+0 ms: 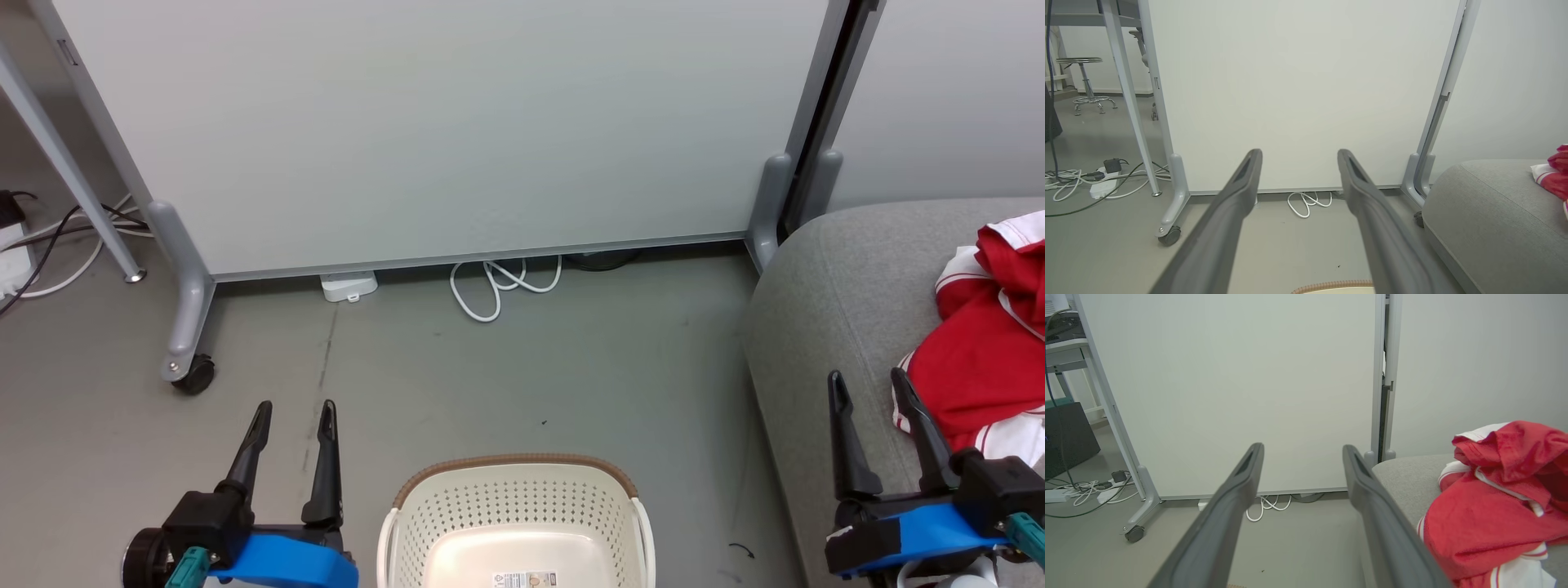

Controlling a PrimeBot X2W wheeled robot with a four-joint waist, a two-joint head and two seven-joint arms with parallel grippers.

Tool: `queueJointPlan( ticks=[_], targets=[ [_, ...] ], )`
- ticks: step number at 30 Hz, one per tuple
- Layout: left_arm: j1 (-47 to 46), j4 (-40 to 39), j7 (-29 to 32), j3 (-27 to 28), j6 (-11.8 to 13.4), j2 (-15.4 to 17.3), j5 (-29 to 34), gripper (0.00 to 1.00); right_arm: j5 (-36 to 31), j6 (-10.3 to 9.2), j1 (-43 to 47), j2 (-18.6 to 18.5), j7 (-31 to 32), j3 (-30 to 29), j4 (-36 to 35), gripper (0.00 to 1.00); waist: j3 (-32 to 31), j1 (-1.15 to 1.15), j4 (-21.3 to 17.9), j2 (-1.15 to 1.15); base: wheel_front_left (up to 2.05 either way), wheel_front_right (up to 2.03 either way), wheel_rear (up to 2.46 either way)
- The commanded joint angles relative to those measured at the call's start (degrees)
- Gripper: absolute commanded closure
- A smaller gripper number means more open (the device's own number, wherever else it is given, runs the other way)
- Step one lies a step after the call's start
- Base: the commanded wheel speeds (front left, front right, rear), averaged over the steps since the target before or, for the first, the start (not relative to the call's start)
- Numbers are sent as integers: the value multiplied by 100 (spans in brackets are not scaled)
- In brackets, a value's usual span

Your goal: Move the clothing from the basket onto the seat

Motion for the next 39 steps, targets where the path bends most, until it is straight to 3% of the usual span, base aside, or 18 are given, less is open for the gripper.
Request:
queueJointPlan(
  ticks=[1, 17, 18, 23, 39],
  targets=[
    [4, 16, -14, 24, -19, -15, 36, 0, 1, 3, 91, 21, -2, -13, 16, 0, -4, 0, -8, 0, 0, 0, 0],
    [-58, 144, -14, 29, -145, -98, 200, 0, 133, 3, 101, 23, -2, -53, 45, 0, 38, 0, -176, 0, 0, 0, 0],
    [-11, 145, 0, 0, -125, -97, 186, 100, 107, 0, 51, 13, 0, -51, 38, 100, 38, 0, -178, 0, 0, 0, 0],
    [126, 380, 64, -13, -125, -121, 109, 100, 183, 0, 114, 39, 38, -64, 298, 100, 40, 0, -181, 0, 0, 0, 0],
    [-25, 289, 510, 259, -145, -159, -1607, 100, 1947, 0, 9, 33, 487, -84, 291, 100, 58, 0, -191, 0, 0, 0, 0]
  ],
)
